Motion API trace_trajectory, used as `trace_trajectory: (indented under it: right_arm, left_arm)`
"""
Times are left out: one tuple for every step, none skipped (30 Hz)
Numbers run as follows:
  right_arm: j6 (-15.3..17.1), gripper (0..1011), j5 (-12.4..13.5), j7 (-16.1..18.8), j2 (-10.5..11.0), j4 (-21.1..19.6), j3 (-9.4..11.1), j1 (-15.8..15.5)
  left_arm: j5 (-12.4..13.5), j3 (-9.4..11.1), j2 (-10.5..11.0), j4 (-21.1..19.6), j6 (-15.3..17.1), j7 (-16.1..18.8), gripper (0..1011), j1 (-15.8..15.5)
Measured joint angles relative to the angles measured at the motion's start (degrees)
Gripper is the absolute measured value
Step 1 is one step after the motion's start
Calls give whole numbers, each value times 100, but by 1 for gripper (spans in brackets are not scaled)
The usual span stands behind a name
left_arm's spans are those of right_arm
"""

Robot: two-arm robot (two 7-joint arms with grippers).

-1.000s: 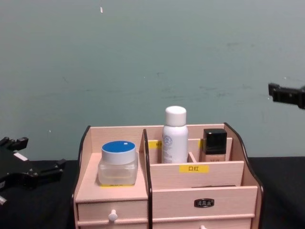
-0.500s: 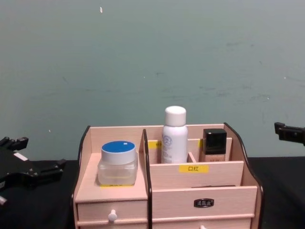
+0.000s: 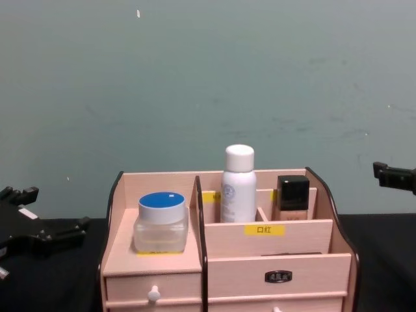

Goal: Pick up the facial cleanser and watermelon frost from the table and place them into the tiered storage box.

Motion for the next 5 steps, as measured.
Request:
trace_trajectory:
  right_arm:
    - [-1,1000,2,0,1,-3,-1,1]
    - [-2,1002,3,0,1,-3,-1,2]
    - [-2,1000,3,0,1,-4,-2,2]
    - [-3,1000,4,-1,2,-5,-2,3]
    - [-3,1000,5,-1,2,-6,-3,4]
  left_arm:
    - [0,0,0,0,0,0,1009,0]
    - [0,0,0,0,0,0,1010,0]
    - [0,0,0,0,0,0,1010,0]
    - [0,0,0,0,0,0,1010,0]
    - [0,0,0,0,0,0,1010,0]
